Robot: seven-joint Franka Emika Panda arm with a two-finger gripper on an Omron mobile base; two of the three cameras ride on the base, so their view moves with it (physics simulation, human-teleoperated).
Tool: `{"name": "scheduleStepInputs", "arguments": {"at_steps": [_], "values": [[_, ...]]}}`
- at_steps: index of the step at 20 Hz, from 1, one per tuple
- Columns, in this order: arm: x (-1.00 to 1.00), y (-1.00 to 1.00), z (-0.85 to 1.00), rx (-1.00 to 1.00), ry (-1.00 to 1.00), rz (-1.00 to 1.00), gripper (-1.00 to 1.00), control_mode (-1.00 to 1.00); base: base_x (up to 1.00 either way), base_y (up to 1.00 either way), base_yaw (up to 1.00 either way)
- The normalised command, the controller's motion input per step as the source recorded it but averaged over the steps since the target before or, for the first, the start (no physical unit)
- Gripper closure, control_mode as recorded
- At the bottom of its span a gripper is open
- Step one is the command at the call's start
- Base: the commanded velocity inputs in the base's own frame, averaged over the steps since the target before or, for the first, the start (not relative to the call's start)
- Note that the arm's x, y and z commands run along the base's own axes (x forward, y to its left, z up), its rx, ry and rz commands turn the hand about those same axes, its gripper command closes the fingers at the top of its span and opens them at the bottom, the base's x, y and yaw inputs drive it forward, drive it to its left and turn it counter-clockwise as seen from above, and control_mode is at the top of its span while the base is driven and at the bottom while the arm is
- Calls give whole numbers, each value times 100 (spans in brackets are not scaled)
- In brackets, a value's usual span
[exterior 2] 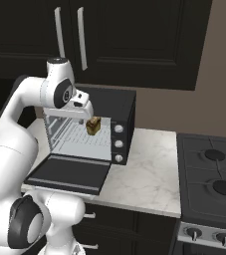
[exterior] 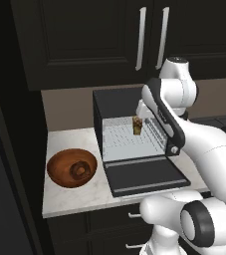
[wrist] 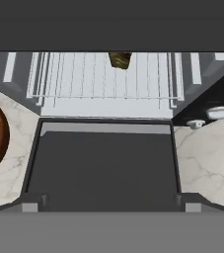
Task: Pick up the heated bread from the toaster oven and place it in the bowl. Then move the bread bowl to the dining counter.
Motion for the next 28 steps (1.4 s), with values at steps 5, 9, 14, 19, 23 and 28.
{"name": "scheduleStepInputs", "arguments": {"at_steps": [5,9,14,19,23,28], "values": [[0,0,0,0,0,0,-100,-100,0,0,0],[0,0,0,0,0,0,-100,-100,0,0,0],[0,0,0,0,0,0,-100,-100,0,0,0],[0,0,0,0,0,0,-100,-100,0,0,0],[0,0,0,0,0,0,-100,-100,0,0,0],[0,0,0,0,0,0,-100,-100,0,0,0]]}}
